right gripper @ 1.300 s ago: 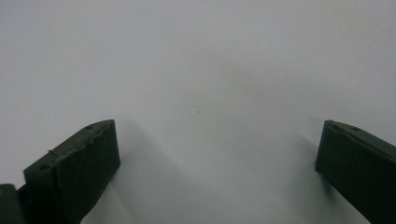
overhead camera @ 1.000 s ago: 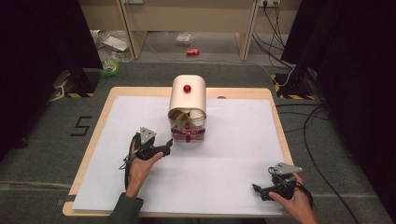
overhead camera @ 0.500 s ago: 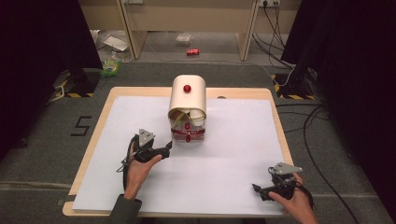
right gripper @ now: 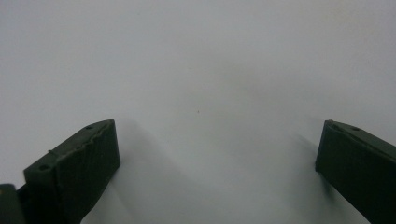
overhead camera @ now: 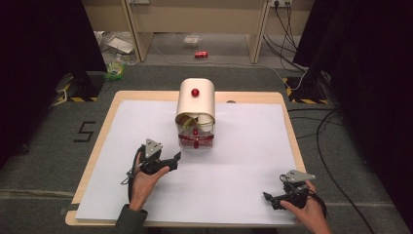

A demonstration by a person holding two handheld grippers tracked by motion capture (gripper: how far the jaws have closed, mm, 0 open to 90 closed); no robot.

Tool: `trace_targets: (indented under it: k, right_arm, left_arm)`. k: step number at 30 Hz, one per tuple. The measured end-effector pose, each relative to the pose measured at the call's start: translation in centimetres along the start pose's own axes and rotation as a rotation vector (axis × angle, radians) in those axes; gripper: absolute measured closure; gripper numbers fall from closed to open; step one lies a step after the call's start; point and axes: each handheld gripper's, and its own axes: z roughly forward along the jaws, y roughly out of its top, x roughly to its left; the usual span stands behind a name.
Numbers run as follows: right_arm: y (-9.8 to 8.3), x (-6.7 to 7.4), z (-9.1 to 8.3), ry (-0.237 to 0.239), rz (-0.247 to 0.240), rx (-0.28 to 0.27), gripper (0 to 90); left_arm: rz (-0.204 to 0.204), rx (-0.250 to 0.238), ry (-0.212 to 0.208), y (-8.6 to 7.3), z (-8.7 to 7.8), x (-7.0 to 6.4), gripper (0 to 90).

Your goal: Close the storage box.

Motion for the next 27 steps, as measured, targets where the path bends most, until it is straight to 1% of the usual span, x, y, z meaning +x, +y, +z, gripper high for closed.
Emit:
trace_targets:
  k: [6,9,15,20,27]
  right_arm:
    - [0.0,0.0,0.0,0.000,0.000,0.000,0.2]
    - [0.0,0.0,0.0,0.000,0.001,0.000,0.2]
    - [0.0,0.0,0.0,0.000,0.000,0.000,0.2]
    - [0.0,0.0,0.0,0.000,0.000,0.000,0.2]
    - [0.0,0.0,0.0,0.000,0.000,0.000,0.3]
  left_arm:
    - [-0.001,-0.001,-0.004,-0.2,-0.5,-0.1,14.8]
    - [-0.008,-0.006,-0.016,-0.3,-0.7,-0.3,14.8]
    - [-0.004,-0.003,-0.029,-0.5,-0.9,-0.6,14.8]
    - [0.002,0.001,-0.044,-0.9,-1.1,-1.1,14.8]
    - [0.022,0.010,-0.071,-1.6,-1.1,-2.0,14.8]
